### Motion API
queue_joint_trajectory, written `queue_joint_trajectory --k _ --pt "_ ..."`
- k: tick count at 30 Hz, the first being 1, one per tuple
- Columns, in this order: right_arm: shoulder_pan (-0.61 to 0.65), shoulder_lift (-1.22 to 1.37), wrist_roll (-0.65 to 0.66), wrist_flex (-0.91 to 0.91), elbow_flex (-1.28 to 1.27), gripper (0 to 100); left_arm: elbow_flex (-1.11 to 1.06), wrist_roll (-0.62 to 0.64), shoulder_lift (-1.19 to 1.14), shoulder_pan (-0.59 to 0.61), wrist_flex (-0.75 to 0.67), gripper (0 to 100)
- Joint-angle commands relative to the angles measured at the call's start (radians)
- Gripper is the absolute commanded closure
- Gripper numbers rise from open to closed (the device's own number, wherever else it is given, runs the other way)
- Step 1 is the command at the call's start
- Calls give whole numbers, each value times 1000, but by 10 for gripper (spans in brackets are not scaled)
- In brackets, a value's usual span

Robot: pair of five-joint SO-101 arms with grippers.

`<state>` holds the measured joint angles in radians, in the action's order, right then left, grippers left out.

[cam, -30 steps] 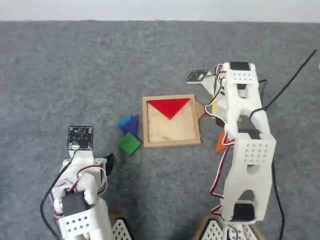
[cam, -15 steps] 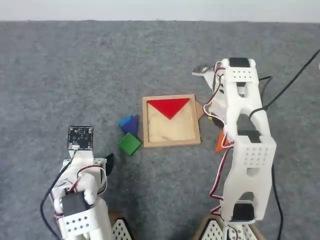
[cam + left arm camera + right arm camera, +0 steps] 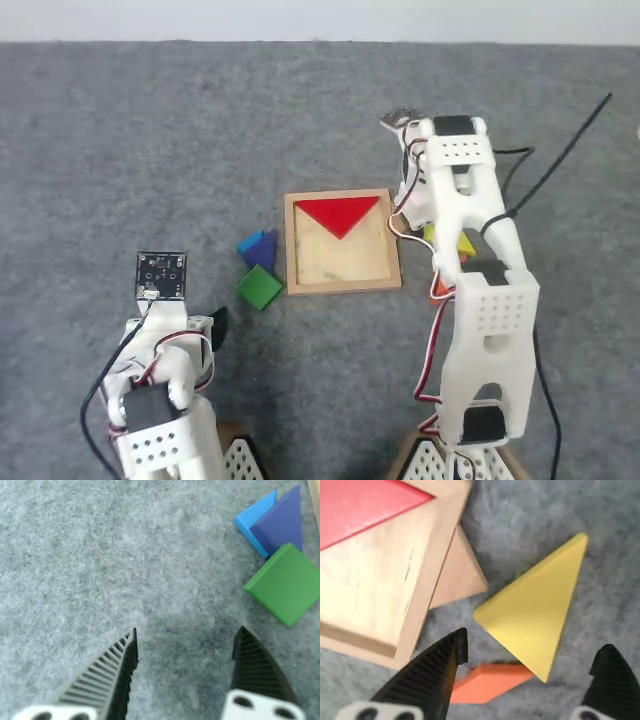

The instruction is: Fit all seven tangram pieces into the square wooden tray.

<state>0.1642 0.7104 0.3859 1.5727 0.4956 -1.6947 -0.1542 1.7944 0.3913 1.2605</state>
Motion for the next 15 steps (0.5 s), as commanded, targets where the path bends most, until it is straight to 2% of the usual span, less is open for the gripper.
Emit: queue_joint_trajectory --k 1,5,15 --pt "39 2 -14 -21 46 637 12 5 21 0 3 702" --pt "76 12 -20 -35 46 647 12 5 21 0 3 702" --pt "27 68 5 -54 48 645 12 5 21 0 3 702"
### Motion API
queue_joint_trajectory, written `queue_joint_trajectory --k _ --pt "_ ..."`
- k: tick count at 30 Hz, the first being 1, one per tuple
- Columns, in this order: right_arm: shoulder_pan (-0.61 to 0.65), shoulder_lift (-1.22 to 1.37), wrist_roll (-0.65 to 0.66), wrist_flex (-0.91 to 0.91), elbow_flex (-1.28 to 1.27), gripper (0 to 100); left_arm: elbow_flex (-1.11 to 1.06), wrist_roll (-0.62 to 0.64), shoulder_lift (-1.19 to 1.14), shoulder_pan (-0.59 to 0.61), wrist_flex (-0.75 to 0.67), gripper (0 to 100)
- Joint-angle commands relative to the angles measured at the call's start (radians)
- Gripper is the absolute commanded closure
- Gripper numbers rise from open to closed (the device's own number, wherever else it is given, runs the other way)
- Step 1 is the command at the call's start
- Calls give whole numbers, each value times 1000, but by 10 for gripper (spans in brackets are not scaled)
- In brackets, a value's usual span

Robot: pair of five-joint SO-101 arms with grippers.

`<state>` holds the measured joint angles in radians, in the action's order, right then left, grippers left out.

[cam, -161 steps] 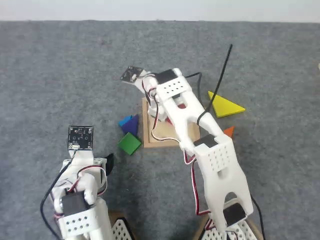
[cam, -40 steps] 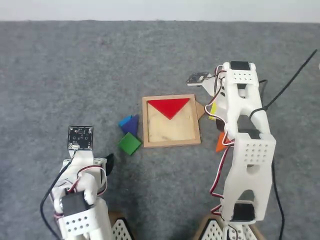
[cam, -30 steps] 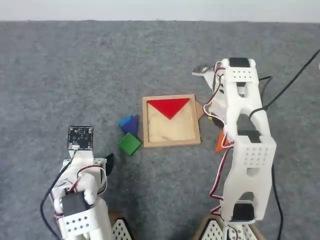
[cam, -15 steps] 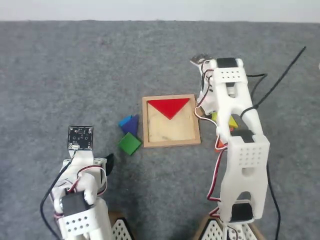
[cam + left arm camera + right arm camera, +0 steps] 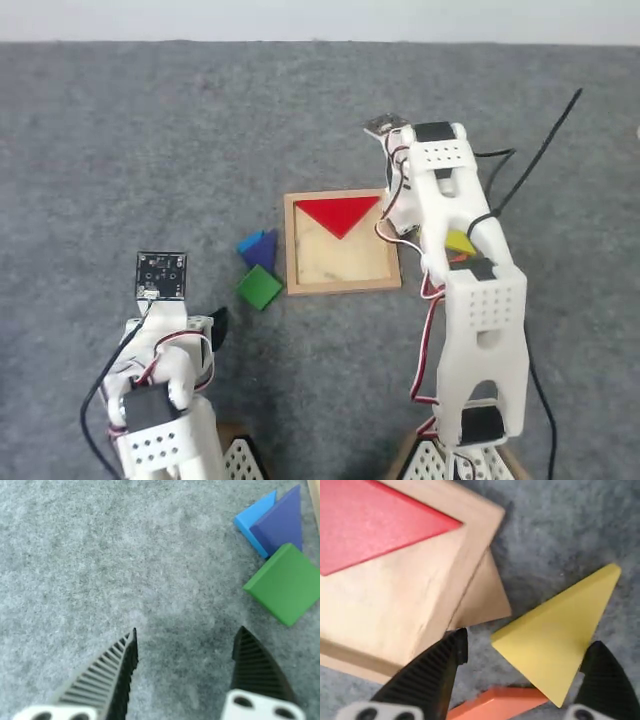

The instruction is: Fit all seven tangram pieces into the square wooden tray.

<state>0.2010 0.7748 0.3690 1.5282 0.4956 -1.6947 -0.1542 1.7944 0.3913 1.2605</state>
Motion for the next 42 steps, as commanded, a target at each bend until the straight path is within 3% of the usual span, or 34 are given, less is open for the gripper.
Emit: queue_joint_trajectory --k 1,15,21,31,42 --pt "-7 15 32 -8 48 645 12 5 21 0 3 702" --pt "-15 42 103 64 52 656 12 5 21 0 3 702" --pt "-15 42 98 59 52 830 12 5 21 0 3 702" --pt "-15 15 58 65 60 801 12 5 21 0 3 702" --pt "-1 -216 63 134 58 801 12 5 21 0 3 702"
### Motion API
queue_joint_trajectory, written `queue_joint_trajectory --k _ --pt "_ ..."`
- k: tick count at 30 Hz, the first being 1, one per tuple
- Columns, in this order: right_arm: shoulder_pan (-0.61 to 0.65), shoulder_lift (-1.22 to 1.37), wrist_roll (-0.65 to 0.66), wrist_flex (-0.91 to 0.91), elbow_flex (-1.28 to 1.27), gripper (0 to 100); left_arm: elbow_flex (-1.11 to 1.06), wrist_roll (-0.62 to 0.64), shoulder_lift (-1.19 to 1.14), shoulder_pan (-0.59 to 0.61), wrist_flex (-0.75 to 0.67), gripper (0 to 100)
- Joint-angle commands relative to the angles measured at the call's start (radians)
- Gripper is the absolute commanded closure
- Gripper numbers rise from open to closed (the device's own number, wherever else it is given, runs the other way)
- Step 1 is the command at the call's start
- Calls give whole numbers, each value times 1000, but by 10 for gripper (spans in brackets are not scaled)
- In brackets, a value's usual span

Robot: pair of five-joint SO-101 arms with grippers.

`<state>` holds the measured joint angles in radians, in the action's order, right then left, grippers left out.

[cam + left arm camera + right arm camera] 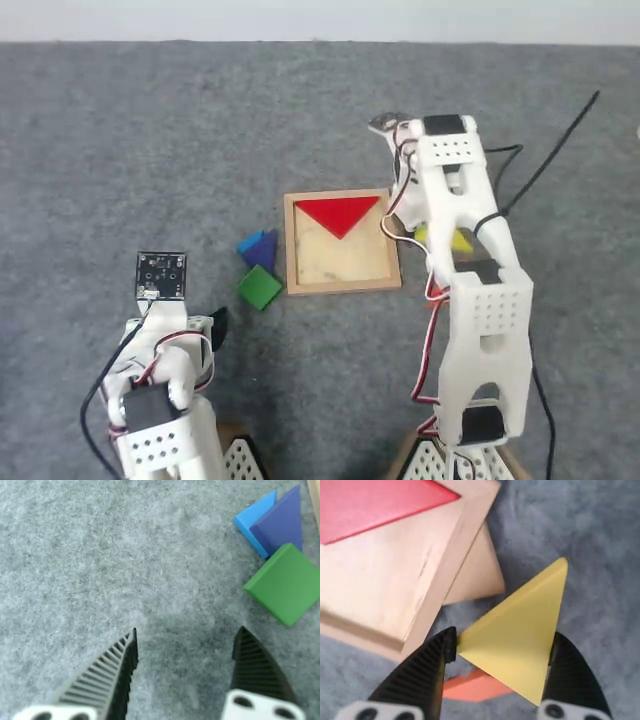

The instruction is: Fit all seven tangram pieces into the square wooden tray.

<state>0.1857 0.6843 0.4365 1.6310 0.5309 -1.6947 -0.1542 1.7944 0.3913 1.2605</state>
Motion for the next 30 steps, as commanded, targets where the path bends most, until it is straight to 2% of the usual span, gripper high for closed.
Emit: queue_joint_trajectory --k 1,3,9,15,19,26,30 --pt "19 -143 -5 33 23 801 12 5 21 0 3 702" --pt "33 -168 14 47 23 801 12 5 21 0 3 702" --pt "179 -191 183 64 21 801 12 5 21 0 3 702" --pt "352 -186 434 39 28 801 12 5 21 0 3 702" --pt "400 -183 597 -51 23 798 12 5 21 0 3 702" --pt "470 -183 1105 -44 -3 797 12 5 21 0 3 702" --pt "484 -171 1269 -4 -18 797 12 5 21 0 3 702"
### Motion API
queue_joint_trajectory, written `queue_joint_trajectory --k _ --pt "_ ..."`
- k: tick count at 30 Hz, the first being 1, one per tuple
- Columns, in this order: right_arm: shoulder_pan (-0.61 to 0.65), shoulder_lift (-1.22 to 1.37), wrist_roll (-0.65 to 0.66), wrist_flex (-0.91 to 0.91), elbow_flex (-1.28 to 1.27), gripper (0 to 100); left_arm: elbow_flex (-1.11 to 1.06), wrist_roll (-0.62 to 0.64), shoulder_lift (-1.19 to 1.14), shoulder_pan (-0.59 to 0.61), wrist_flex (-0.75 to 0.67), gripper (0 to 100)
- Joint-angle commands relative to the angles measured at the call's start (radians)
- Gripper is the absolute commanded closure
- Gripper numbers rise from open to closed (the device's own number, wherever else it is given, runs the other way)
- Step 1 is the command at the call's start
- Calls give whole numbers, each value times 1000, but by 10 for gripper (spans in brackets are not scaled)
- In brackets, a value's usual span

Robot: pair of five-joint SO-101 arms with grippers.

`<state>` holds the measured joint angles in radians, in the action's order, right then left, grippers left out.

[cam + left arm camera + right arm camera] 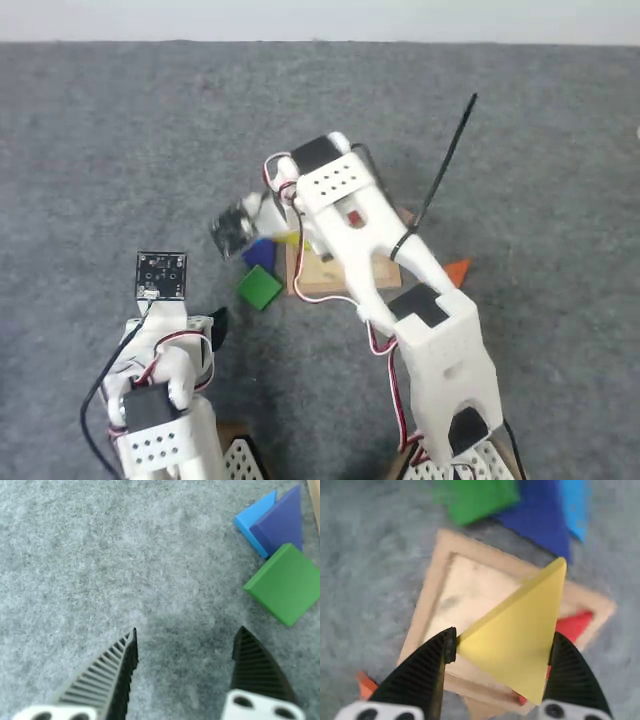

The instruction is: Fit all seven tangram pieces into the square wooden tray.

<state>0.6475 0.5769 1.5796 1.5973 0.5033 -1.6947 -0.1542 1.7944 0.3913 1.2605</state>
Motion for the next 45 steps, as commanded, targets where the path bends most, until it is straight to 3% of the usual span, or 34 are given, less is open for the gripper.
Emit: queue_joint_trajectory --k 1,13,21,26,28,33,37,41,45 --pt "22 -54 167 36 6 797 12 5 21 0 3 702" --pt "16 62 494 39 12 763 12 5 21 0 3 702" --pt "4 62 499 -51 12 641 12 5 21 0 3 702" --pt "-24 58 486 -90 20 626 12 5 21 0 3 702" --pt "-31 58 376 -85 68 626 12 5 21 0 3 702" --pt "-30 56 -155 -5 276 627 12 5 21 0 3 702" --pt "-56 58 -293 206 473 634 12 5 21 0 3 702" --pt "-90 28 -540 202 519 780 12 5 21 0 3 702" --pt "-113 -79 -727 205 390 913 12 5 21 0 3 702"
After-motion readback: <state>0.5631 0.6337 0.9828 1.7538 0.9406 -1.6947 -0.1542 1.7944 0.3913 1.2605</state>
